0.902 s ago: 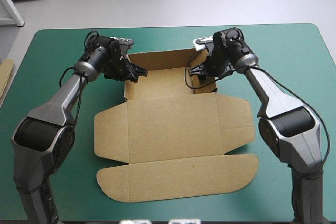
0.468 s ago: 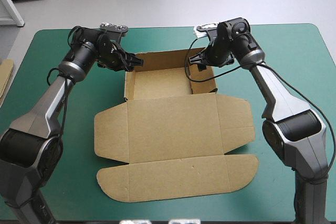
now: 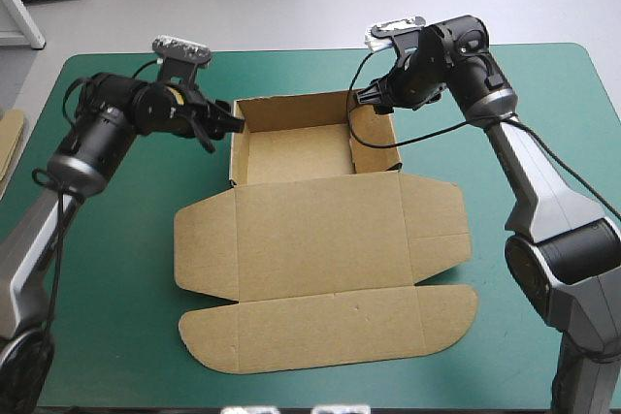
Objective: Fold the box
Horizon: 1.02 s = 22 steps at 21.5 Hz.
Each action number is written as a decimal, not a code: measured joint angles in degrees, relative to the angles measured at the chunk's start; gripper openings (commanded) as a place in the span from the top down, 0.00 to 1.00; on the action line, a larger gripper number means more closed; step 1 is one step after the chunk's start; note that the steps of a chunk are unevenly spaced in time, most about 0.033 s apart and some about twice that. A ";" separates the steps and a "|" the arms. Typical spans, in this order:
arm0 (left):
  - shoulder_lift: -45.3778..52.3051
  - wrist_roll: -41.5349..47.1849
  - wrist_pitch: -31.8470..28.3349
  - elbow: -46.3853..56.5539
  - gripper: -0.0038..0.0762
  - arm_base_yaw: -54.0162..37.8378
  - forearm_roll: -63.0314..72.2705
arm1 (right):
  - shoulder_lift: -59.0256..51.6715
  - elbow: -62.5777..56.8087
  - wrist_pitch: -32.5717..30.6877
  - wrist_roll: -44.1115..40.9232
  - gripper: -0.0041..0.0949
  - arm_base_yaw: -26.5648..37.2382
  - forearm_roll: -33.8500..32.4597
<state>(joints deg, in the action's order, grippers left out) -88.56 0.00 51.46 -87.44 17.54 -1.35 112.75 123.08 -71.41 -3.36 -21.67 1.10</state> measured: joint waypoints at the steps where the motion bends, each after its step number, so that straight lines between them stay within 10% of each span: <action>1: 2.20 0.00 -1.48 3.69 0.35 0.00 0.00 | 0.00 -0.48 0.00 0.02 0.42 0.00 0.04; 13: 32.76 5.23 -14.23 35.91 0.35 0.00 -0.44 | 0.41 -3.39 0.00 -0.85 0.41 0.00 0.00; 22: 40.03 6.05 -14.60 38.24 0.35 0.00 -0.56 | 5.67 -3.62 0.00 -1.94 0.32 0.00 0.04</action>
<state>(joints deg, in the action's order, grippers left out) -48.53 6.05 36.86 -49.20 17.54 -1.91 118.42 119.47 -71.41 -5.30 -21.67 1.14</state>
